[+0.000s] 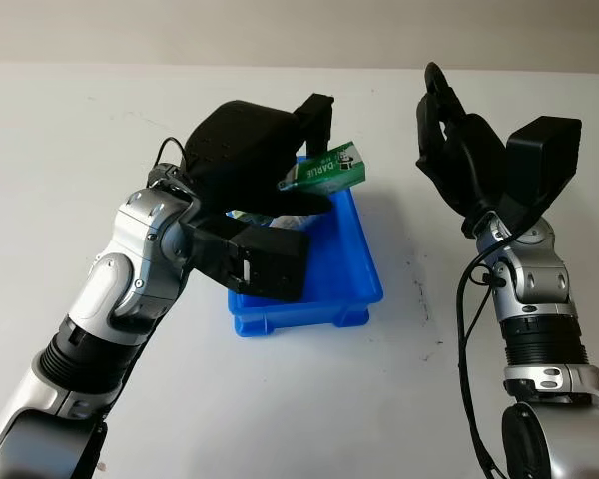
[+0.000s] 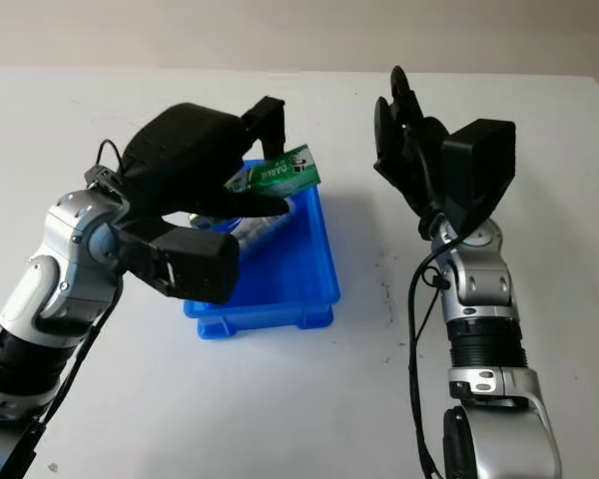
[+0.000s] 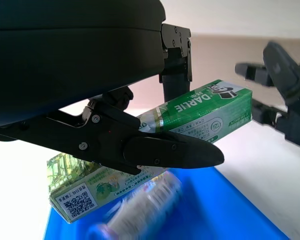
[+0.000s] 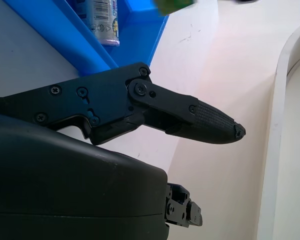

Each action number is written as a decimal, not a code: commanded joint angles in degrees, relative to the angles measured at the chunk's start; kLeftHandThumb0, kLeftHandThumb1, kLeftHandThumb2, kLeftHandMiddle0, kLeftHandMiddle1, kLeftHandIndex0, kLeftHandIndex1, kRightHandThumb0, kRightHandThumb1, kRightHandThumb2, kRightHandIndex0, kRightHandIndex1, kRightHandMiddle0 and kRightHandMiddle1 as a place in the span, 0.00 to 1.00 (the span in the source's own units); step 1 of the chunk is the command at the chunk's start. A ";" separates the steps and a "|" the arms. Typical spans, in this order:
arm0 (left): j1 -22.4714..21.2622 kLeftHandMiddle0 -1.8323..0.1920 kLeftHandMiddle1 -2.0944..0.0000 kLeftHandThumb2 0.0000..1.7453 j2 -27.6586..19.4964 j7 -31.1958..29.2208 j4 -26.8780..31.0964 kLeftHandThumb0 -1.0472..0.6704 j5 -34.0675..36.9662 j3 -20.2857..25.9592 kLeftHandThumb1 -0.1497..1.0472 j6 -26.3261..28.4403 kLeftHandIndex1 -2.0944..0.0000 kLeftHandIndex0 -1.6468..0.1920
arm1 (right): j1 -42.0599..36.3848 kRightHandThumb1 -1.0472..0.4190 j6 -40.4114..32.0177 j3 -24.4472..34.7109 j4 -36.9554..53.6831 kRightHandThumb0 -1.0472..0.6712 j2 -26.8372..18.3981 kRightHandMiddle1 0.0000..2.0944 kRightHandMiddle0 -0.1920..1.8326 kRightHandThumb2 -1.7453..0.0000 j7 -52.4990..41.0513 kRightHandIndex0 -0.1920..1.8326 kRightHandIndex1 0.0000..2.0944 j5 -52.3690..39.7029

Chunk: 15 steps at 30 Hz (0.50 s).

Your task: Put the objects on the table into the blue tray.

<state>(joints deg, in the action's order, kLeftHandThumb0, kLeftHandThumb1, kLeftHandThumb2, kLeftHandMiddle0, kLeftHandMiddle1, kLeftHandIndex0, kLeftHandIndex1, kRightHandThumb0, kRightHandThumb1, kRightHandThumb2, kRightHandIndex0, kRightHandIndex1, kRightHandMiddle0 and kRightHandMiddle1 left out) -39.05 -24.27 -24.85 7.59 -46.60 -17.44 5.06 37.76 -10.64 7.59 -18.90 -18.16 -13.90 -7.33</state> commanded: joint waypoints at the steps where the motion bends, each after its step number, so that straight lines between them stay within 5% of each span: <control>1: -0.07 0.46 0.00 0.20 0.32 -0.45 -0.86 0.34 -0.27 -0.90 1.00 0.36 0.24 0.86 | -0.67 0.00 -0.43 0.14 1.65 0.19 0.34 0.00 0.00 0.58 0.38 0.00 0.00 -0.06; 5: -0.05 0.43 0.00 0.20 0.78 0.42 -2.49 0.35 -0.46 -1.68 1.00 0.58 0.10 0.86 | -0.80 0.00 -0.13 0.07 1.71 0.19 0.15 0.00 0.00 0.59 0.06 0.00 0.00 -0.09; 10: 0.45 0.47 0.00 0.22 1.82 1.85 -2.89 0.31 2.11 -0.82 1.00 0.13 0.09 0.88 | -0.78 0.00 -0.44 -0.04 1.77 0.18 0.05 0.00 0.00 0.58 -0.13 0.00 0.00 -0.07; 15: 0.63 0.68 0.08 0.21 2.23 2.62 -2.60 0.29 4.88 -0.08 1.00 0.36 0.38 0.87 | -0.78 0.00 -0.10 -0.16 1.40 0.18 -0.08 0.00 0.00 0.58 -0.36 0.00 0.00 0.02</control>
<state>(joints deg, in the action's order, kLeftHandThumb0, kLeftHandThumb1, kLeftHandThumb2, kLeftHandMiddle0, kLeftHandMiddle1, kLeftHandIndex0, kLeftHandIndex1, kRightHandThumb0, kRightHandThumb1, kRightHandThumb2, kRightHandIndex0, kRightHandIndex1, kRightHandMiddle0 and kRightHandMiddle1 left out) -38.70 -22.00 -22.49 4.74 -42.19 -18.57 5.29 37.44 -10.89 7.32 -18.36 -18.09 -14.10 -7.32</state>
